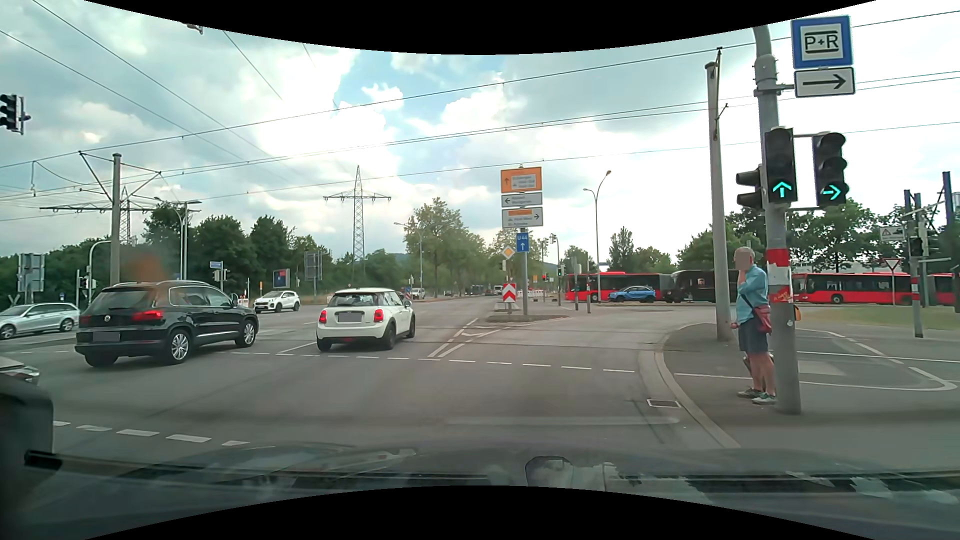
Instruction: Follow the waypoints while adhering to traffic rules and regulations
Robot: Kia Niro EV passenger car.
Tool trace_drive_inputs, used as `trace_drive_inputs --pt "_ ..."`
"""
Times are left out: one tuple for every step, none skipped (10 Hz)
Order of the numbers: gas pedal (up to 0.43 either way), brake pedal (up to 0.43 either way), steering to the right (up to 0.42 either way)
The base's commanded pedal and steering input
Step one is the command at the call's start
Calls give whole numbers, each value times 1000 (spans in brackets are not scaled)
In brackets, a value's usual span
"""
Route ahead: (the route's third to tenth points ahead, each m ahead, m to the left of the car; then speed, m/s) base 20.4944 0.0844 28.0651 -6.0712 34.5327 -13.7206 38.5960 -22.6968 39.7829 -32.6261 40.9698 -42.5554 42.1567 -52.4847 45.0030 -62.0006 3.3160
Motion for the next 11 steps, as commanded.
trace_drive_inputs --pt "398 0 16" --pt "390 0 17" --pt "370 0 19" --pt "350 0 23" --pt "339 0 31" --pt "319 0 37" --pt "299 0 41" --pt "287 0 47" --pt "280 0 57" --pt "280 0 67" --pt "268 0 79"
